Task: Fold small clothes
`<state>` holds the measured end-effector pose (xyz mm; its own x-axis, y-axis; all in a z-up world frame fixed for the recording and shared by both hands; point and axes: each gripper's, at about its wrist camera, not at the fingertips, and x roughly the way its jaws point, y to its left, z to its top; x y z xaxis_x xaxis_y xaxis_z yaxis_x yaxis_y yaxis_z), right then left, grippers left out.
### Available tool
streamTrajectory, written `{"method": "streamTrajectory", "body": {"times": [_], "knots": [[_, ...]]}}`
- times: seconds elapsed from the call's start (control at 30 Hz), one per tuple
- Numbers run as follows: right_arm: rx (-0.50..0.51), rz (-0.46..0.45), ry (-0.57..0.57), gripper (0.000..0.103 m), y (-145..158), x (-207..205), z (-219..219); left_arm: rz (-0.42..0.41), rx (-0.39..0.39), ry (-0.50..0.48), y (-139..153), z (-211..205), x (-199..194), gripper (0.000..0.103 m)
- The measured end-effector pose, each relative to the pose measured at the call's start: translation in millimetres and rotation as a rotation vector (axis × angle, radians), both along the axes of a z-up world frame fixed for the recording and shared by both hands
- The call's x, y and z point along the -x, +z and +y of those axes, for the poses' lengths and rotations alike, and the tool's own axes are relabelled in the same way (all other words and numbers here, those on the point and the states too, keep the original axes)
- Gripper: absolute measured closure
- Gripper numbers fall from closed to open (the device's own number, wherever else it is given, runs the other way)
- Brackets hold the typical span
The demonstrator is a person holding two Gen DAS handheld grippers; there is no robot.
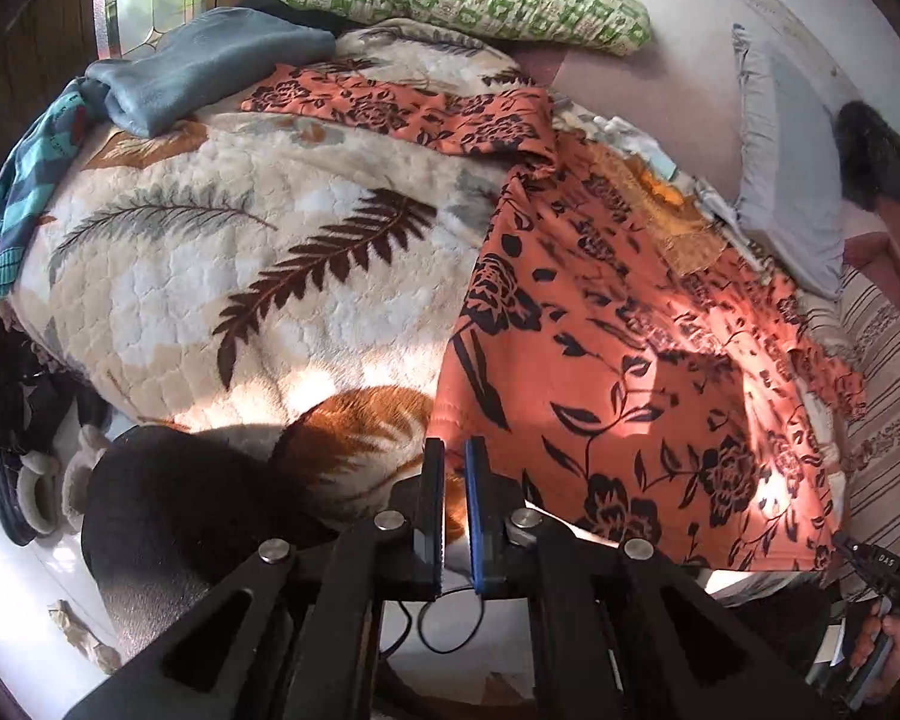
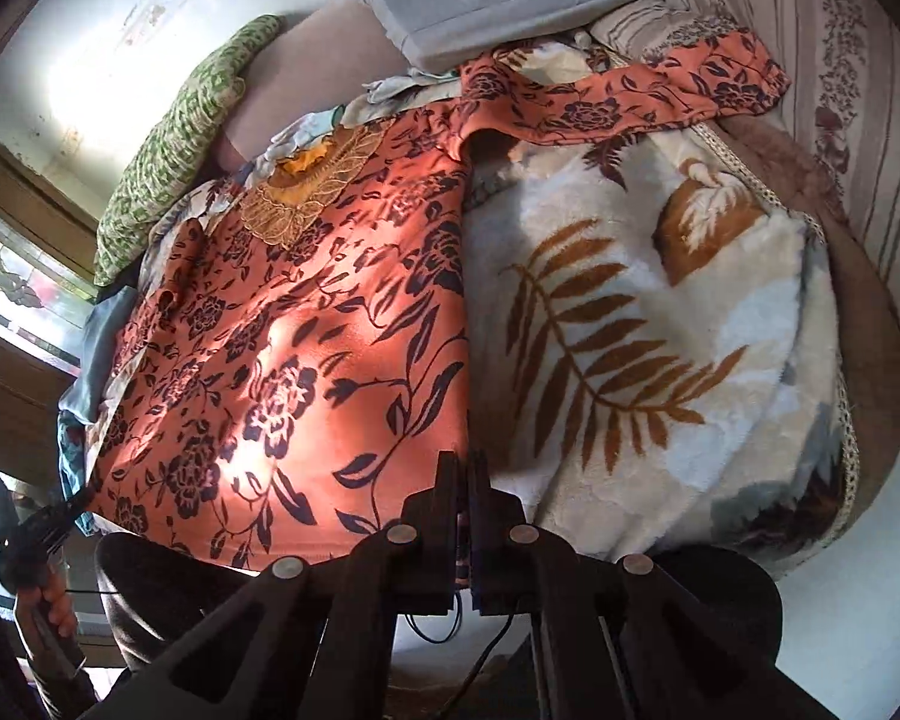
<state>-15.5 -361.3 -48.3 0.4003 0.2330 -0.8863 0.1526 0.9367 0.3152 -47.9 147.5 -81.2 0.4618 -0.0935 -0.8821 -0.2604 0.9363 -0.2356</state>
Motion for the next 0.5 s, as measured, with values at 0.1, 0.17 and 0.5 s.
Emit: {"method": "streamTrajectory", "body": {"times": [0.1,0.17,0.5], "knots": [[-0.014,0.106,0.019,0.096,-34.6,-3.3,1.5,0.119,-0.020,0.031,-47.2,11.5,-11.1,0.097],[-0.011,0.140,0.026,0.096,-52.9,-6.8,6.9,0.084,-0.026,0.052,-42.1,17.0,-11.0,0.097],[-0.286,0.001,0.069,0.053,-40.5,-24.8,37.9,-0.165,-0.138,-0.203,2.7,-52.8,-61.5,0.040]]}}
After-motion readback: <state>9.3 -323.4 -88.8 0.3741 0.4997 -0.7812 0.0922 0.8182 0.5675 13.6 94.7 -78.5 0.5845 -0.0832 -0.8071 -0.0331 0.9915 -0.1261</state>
